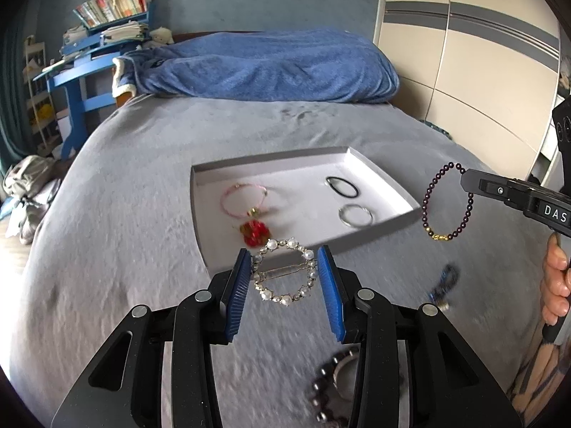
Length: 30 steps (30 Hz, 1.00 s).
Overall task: Organize jewelry
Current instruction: 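Carry the pearl ring to the tray with left tool while right tool carries red bracelet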
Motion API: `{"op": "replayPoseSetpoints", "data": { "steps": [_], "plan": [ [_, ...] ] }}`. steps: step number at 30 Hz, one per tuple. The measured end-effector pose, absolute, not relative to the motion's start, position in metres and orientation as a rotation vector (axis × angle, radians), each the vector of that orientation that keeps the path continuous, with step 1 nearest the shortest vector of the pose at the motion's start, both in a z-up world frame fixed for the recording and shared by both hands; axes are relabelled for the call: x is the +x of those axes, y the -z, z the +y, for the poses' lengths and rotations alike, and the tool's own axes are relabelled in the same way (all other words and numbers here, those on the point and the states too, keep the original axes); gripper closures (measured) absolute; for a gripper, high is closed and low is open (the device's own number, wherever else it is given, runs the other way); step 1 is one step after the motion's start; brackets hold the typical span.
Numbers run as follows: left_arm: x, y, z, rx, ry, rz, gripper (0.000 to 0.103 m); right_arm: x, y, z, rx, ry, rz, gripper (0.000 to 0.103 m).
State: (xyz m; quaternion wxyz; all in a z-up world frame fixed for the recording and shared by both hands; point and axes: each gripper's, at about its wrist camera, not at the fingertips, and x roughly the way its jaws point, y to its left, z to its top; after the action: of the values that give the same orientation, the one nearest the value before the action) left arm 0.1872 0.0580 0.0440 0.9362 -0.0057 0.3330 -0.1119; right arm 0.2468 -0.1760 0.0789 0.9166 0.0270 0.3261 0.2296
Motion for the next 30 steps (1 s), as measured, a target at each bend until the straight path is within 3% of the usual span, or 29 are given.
{"op": "replayPoseSetpoints", "data": {
  "steps": [17,30],
  "plan": [
    [0.255,-0.038,0.031,0.009,0.269,0.71,0.063,0.314,-0.072,-0.141,0.032,-0.506,0.673,0.097],
    [0.297,-0.002,0.009,0.054,0.271,0.795,0.063,0.365,-0.024,-0.137,0.033,-0.453,0.798,0.097]
  ]
}}
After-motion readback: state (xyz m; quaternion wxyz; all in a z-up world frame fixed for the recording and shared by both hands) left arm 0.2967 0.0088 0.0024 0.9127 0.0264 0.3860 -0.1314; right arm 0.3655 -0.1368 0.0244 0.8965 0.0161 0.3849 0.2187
